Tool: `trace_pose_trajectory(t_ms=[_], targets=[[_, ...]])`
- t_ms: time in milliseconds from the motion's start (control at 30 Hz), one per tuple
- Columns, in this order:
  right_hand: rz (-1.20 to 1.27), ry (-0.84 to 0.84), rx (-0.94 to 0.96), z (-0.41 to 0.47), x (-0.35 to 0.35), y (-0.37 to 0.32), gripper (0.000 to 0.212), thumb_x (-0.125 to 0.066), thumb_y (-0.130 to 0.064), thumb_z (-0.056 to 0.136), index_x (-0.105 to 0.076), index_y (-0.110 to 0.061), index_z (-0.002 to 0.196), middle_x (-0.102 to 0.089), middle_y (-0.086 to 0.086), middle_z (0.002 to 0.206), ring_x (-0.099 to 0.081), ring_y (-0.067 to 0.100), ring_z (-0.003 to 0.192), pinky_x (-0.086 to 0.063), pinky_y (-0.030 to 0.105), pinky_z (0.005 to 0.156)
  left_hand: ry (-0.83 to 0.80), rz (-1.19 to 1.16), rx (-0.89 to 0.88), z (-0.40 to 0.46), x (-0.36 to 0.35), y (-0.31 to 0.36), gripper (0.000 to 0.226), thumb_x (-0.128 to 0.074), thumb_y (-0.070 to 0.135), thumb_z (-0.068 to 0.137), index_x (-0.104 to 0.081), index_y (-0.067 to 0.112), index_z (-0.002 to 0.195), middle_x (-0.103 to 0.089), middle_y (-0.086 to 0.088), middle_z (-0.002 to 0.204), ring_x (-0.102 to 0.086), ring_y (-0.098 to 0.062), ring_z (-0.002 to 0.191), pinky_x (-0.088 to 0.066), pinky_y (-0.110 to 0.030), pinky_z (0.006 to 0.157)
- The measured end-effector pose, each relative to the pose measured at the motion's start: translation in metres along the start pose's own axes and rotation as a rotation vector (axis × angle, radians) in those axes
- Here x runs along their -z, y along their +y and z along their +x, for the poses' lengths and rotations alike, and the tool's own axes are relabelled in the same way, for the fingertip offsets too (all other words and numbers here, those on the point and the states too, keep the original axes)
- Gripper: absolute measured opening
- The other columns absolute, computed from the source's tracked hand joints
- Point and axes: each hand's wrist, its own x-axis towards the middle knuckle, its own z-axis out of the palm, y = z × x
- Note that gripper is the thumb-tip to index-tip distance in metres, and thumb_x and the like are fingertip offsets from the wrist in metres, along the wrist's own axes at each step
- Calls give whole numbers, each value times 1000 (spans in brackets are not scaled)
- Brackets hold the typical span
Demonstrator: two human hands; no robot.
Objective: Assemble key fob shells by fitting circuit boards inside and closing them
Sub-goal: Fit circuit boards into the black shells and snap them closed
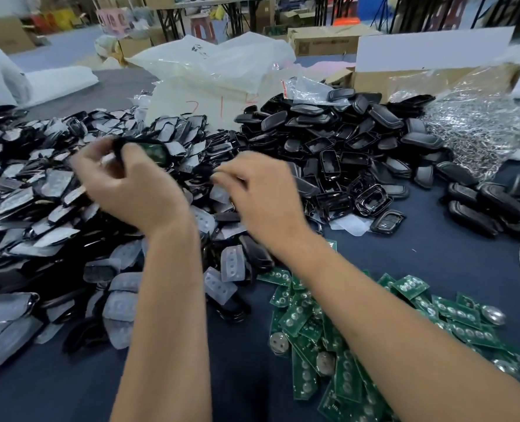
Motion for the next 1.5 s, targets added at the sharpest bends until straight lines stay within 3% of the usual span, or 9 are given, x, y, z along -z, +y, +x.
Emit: trace_pose_trajectory(t_ms=[100,200,300,400,667,833,967,1133,1500], targets=[[186,219,-233,-3,46,27,18,-68,-29,99,-84,-23,92,-72,-13,70,-60,0,63,-48,27,65,-298,172,110,-42,-9,-14,21,-62,-3,91,-64,14,102,-66,-3,86,-63,-13,67,-49,-27,62],[400,372,-428,-16,84,53,20,-72,-24,97,-81,-28,81,-72,-11,66,-58,0,60,-49,22,61,-787,400,156,-90,-16,-33,19,-68,8,93,-70,23,104,-70,3,78,-60,-9,62,-48,-26,61],[522,365,-608,-32,111,75,13,-74,-21,96,-82,-22,86,-74,-2,76,-61,16,70,-53,35,68,-1196,599,108,-109,-17,-49,18,-72,16,91,-70,32,97,-63,13,65,-55,-5,58,-43,-23,61],[467,328,-610,-49,129,91,14,-75,-20,96,-83,-24,85,-78,-1,82,-70,17,77,-59,38,72,-1366,798,-85,-121,-17,-60,19,-72,23,89,-74,35,104,-59,18,71,-56,-1,68,-42,-22,61],[318,212,-447,-65,132,104,14,-74,-19,96,-81,-23,85,-78,4,78,-68,19,71,-53,33,66,-1159,665,-176,-126,-14,-62,22,-57,17,102,-77,20,110,-73,9,101,-65,-8,95,-53,-32,89],[222,52,-319,-66,131,101,10,-73,-22,94,-79,-25,87,-77,1,80,-71,25,76,-57,40,70,-1316,478,225,-120,-10,-54,20,-62,17,102,-79,15,92,-74,-1,76,-65,-12,56,-49,-25,52],[331,170,-389,-67,127,102,9,-79,-24,91,-72,-21,86,-70,4,68,-55,13,57,-46,32,59,-1285,355,464,-119,-6,-49,13,-66,9,100,-78,8,94,-76,-13,83,-70,-20,62,-57,-24,58],[557,291,-478,-66,130,101,8,-79,-12,91,-72,-15,94,-76,4,79,-61,13,62,-52,26,58,-1177,207,699,-126,-5,-49,10,-62,3,101,-69,-3,97,-73,-26,98,-77,-29,76,-62,-26,69],[640,350,-498,-66,135,99,13,-78,-4,90,-70,-12,94,-75,2,74,-67,14,64,-57,26,62,-1336,277,472,-127,-3,-50,9,-69,3,97,-73,7,104,-76,-16,95,-76,-25,86,-62,-30,67]])
